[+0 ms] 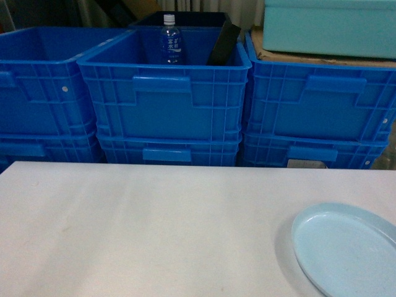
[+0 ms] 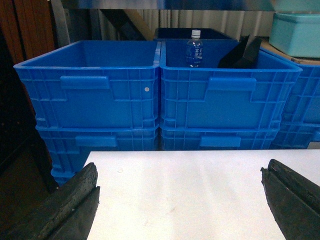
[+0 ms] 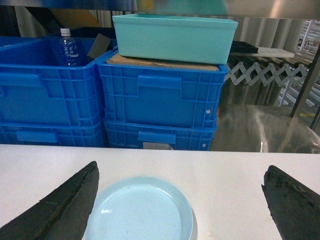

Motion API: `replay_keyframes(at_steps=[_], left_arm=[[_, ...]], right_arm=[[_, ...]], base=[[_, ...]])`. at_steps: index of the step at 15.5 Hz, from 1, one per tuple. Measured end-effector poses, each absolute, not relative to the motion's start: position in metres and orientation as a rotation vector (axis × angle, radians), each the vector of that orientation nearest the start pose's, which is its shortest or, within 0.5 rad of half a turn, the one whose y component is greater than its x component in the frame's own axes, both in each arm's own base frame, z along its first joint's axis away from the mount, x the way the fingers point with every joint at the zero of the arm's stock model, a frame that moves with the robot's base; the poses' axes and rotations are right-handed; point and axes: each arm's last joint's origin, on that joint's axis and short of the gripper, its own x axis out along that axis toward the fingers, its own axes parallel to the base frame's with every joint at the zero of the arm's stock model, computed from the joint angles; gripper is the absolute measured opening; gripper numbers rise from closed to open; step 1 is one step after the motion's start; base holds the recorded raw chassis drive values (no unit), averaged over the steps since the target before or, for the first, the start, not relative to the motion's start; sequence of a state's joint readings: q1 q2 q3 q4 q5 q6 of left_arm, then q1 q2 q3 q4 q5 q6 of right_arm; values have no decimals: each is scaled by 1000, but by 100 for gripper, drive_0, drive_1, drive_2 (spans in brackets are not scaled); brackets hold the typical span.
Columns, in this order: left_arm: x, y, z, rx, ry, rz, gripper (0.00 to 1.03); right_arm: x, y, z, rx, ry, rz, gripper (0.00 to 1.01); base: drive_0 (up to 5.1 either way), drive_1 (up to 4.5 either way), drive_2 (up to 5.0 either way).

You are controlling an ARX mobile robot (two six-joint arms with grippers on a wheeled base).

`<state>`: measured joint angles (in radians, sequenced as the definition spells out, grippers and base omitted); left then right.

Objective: Place blue tray on left shelf second layer neatly

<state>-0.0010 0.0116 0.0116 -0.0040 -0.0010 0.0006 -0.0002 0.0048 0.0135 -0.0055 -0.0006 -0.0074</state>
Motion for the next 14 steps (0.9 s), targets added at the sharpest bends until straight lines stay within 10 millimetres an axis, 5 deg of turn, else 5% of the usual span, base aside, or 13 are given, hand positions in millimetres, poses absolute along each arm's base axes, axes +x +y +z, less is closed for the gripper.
replay_keyframes(at_steps=[14], left_arm=[[98,0,166,0,4,0,98]], right_arm=[[97,0,167,-7,-3,0,98]], base=[[0,0,0]])
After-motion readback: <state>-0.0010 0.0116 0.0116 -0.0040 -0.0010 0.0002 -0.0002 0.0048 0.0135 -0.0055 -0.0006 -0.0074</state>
